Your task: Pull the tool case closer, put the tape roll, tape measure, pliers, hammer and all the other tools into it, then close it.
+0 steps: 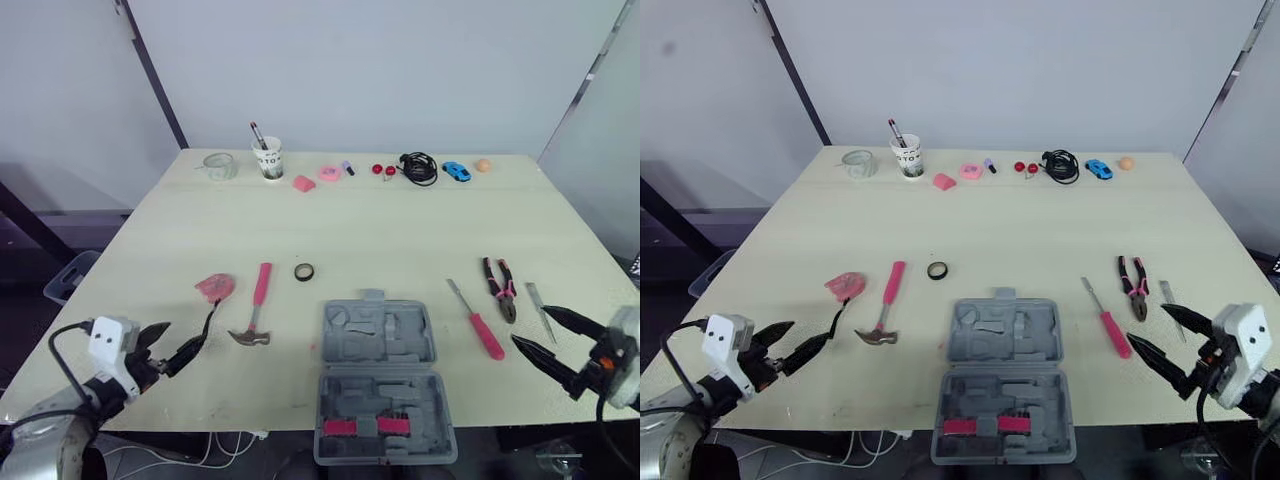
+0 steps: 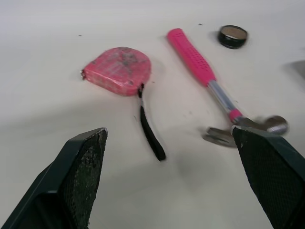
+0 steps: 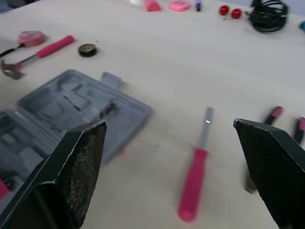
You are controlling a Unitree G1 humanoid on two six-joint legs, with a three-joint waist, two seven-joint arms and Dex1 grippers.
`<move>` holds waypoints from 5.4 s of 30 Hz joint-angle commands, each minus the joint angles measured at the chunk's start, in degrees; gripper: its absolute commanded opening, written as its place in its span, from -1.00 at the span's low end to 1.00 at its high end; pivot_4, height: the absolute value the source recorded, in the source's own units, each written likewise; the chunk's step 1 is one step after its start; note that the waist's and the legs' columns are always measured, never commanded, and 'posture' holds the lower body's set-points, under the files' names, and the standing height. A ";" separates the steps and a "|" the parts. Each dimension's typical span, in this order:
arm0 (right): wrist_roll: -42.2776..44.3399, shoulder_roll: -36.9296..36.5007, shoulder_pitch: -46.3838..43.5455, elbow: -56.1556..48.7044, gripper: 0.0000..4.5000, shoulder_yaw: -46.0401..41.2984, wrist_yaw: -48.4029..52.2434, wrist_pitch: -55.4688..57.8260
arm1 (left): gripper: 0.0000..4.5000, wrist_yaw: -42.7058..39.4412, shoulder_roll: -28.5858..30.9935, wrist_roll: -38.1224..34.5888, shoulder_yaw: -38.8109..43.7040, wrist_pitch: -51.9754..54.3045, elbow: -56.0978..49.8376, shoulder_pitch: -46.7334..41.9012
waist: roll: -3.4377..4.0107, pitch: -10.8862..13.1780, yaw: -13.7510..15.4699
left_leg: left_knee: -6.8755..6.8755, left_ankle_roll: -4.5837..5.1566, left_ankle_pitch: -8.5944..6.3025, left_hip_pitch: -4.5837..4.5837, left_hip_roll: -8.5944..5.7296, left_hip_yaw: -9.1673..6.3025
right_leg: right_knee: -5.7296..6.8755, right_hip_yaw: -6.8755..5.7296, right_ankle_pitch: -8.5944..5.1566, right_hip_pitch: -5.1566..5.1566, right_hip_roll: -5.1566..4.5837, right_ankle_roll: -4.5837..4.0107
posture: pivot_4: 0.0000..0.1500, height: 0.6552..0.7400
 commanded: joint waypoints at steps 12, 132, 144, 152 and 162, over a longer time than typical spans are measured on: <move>4.85 -5.65 -19.52 -1.74 1.00 11.82 7.51 4.64 | 0.97 24.71 -10.10 8.59 -9.28 11.98 -3.60 -11.90 | -0.35 0.13 0.07 | 0.09 0.01 0.01 -0.03 -0.09 -0.09 | -0.05 -0.08 0.18 0.10 0.06 0.29 | 1.00 1.00; -4.59 -1.63 -21.24 8.79 1.00 16.57 12.98 -9.72 | -0.98 -33.95 -12.74 64.34 -65.56 -31.98 61.36 -86.27 | -0.29 0.41 1.42 | 0.30 0.03 0.02 -0.22 -0.17 -0.52 | 0.00 -0.47 0.16 0.34 0.34 0.29 | 1.00 1.00; -4.53 -2.72 -21.13 9.78 1.00 15.55 14.56 -9.57 | -0.98 -47.15 -6.80 43.07 -70.89 -14.89 26.33 -77.51 | -0.17 0.46 1.09 | 0.35 0.03 0.03 -0.27 -0.13 -0.69 | 0.04 -0.52 0.16 0.34 0.38 0.29 | 1.00 1.00; -5.18 -3.18 -20.37 10.81 1.00 15.27 14.97 -10.56 | -0.98 -47.15 -5.63 37.64 -75.74 -5.46 19.65 -75.36 | -0.14 0.47 1.27 | 0.39 0.03 0.03 -0.23 -0.14 -0.66 | 0.07 -0.50 0.15 0.35 0.41 0.29 | 1.00 1.00; -5.18 -2.88 -19.07 10.44 1.00 15.35 14.82 -10.56 | -0.98 -47.02 -5.73 42.48 -75.54 -4.02 18.92 -74.32 | -0.13 0.48 1.33 | 0.40 0.03 0.03 -0.24 -0.14 -0.66 | 0.06 -0.50 0.15 0.35 0.43 0.28 | 1.00 1.00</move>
